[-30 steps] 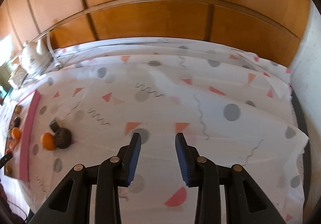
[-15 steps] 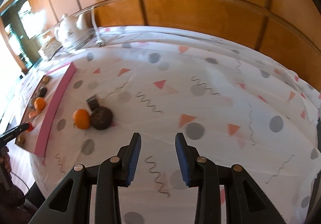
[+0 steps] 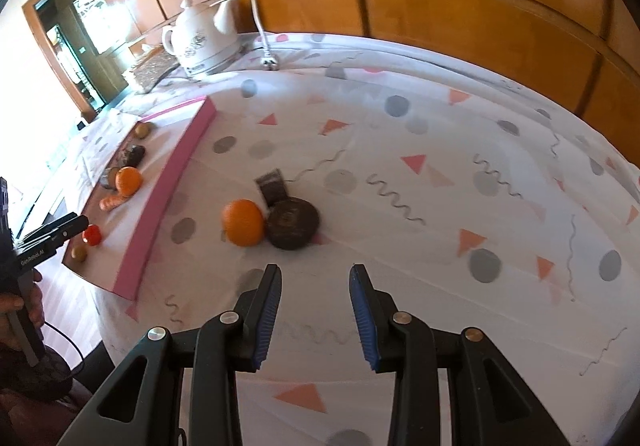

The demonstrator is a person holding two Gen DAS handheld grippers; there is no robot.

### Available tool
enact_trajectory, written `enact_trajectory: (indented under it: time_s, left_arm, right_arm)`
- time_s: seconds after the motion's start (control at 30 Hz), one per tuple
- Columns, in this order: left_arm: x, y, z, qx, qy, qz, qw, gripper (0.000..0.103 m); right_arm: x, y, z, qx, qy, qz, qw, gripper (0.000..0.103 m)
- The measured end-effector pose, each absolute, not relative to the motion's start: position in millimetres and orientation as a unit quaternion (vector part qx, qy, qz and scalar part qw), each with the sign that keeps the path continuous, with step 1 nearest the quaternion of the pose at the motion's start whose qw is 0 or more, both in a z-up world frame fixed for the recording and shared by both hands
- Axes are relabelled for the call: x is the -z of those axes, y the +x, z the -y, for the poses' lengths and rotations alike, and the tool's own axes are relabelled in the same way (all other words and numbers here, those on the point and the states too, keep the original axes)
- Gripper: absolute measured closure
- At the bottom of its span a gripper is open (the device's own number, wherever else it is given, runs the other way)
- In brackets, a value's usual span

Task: Organize fruits
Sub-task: 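Lower the red tomato into the pink tray and open the left gripper, then reach the right gripper to the dark round fruit beside the orange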

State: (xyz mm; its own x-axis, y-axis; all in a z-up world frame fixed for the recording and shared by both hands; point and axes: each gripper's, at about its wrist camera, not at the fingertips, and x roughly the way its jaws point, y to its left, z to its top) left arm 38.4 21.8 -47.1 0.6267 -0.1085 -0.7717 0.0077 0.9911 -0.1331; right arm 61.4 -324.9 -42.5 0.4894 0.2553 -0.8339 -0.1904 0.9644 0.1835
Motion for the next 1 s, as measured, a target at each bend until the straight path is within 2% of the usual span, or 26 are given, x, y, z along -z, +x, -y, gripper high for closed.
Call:
enact_trajectory:
  time_s: [0.2, 0.53, 0.7, 1.0]
  left_arm:
    - [36.2, 30.0, -18.0, 0.035, -0.046, -0.408, 0.911, 0.025]
    - [31.1, 23.3, -29.0, 0.040, -0.062, -0.403, 0.912, 0.024]
    - [28.4, 20.5, -32.4, 0.039, -0.067, -0.399, 0.914, 0.022]
    - [27.5, 17.6, -36.3, 0.034, -0.072, -0.397, 0.914, 0.021]
  right_arm:
    - [51.3, 76.3, 300.1, -0.118, 0.022, -0.498, 0.859, 0.068]
    - [72.5, 102.3, 270.3, -0.099, -0.073, -0.519, 0.846, 0.067]
    - [78.6, 115.7, 266.8, -0.099, -0.104, -0.530, 0.836, 0.062]
    - [78.2, 125.2, 269.7, -0.102, -0.102, -0.533, 0.834, 0.061]
